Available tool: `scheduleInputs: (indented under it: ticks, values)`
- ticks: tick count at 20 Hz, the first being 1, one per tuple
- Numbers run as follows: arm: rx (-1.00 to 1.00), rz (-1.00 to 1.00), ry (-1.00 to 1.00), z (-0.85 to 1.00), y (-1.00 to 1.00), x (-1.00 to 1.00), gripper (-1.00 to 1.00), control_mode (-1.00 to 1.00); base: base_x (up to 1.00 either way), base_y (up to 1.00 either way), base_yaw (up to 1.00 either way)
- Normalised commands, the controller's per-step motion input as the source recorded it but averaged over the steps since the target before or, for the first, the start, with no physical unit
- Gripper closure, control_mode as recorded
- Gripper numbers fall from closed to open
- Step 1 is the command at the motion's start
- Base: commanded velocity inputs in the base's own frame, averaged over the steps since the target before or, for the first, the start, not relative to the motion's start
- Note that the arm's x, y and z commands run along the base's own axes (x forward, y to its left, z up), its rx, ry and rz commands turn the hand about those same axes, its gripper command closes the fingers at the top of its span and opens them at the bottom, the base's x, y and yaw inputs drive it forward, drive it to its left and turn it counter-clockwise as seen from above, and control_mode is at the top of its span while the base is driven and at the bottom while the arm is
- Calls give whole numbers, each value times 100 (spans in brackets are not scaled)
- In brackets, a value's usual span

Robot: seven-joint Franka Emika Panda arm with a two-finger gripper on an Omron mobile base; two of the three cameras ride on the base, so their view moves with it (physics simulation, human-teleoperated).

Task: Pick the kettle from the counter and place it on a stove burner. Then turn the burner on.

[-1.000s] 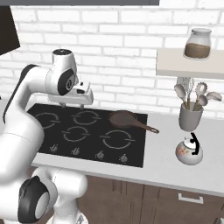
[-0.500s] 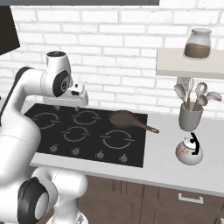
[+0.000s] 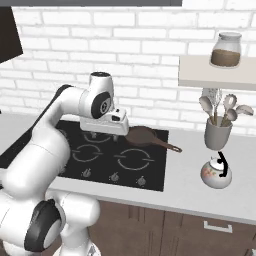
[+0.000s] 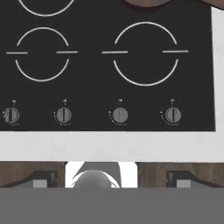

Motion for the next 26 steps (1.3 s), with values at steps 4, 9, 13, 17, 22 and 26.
scheduleInputs:
  ticks: [4, 9, 13, 17, 22, 26]
  values:
    - [-3, -8, 8, -65, -97, 33, -100, -100, 0, 0, 0]
    - [-8, -6, 3, -14, -83, 19, -100, -100, 0, 0, 0]
    - [-1, -4, 0, 0, -92, 0, -100, -100, 0, 0, 0]
    - [0, -6, 0, 0, -100, -13, -100, -100, 0, 0, 0]
    - [0, -8, -4, 3, -100, -22, -100, -100, 0, 0, 0]
    - [0, -6, -9, 10, -100, -31, -100, -100, 0, 0, 0]
